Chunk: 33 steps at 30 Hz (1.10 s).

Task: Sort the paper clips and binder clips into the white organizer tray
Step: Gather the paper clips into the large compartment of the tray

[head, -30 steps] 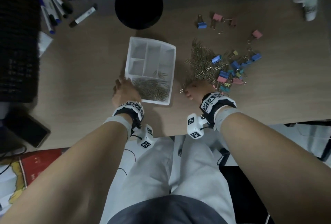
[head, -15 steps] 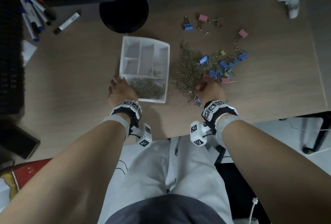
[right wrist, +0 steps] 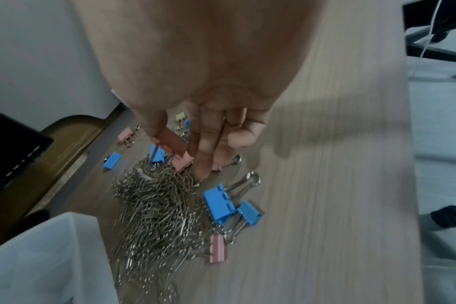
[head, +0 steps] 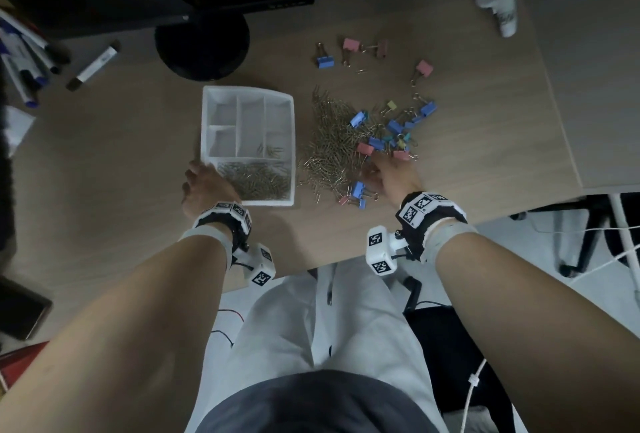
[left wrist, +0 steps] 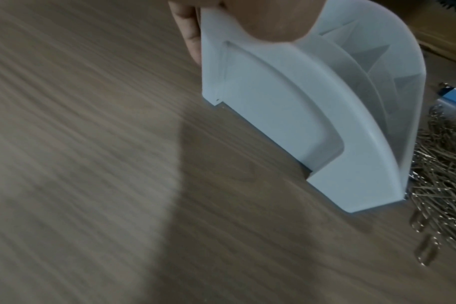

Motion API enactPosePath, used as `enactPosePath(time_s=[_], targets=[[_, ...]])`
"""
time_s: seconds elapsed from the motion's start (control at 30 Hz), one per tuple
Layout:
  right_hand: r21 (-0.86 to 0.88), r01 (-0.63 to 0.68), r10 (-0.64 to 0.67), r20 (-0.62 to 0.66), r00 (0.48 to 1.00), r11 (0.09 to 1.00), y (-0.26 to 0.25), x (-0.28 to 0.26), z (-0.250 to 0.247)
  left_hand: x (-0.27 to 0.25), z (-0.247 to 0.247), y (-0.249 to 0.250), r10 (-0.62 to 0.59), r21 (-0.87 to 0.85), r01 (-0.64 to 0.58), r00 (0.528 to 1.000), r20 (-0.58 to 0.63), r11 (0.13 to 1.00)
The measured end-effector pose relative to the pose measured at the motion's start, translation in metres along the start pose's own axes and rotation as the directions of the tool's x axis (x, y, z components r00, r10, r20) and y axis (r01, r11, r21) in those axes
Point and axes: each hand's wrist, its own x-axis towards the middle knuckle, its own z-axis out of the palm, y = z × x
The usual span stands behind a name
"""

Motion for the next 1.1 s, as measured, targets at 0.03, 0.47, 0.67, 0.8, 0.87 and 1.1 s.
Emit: enactPosePath(time_s=[0.03,0.47,0.67,0.8,0.87,1.1], targets=[[-0.015,-0.007,0.007,0.002,1.000,1.000,0.003,-0.001,-0.004,0.000,0.001,0.001,-0.003,0.007,0.003,1.000,-0.009,1.000],[-0.224,0.097,-0.113,-0.059,0.992,0.970,0.008,-0.022,-0.007,0.003,0.008,0.003,-0.024,0.010,0.024,0.997,-0.067,1.000],[-0.464,0.308,-0.283,0.123,0.951,0.831,0.013,-0.024,0.015,0.001,0.006,0.001,-0.006,-0.007,0.006,0.999,-0.053,1.000],[-0.449,0.283,-0.302,0.031,0.953,0.847,0.012,-0.022,0.020,0.000,0.004,0.000,-0.001,-0.011,0.001,0.999,-0.048,1.000],[-0.456,0.283,-0.314,0.009,0.949,0.844,0.012,-0.023,0.021,0.000,0.003,0.000,0.002,-0.014,-0.003,0.999,-0.041,1.000],[-0.454,0.229,-0.291,-0.071,0.954,0.861,0.022,-0.027,0.007,0.002,0.002,-0.001,0.008,-0.038,-0.009,0.999,-0.031,0.999]])
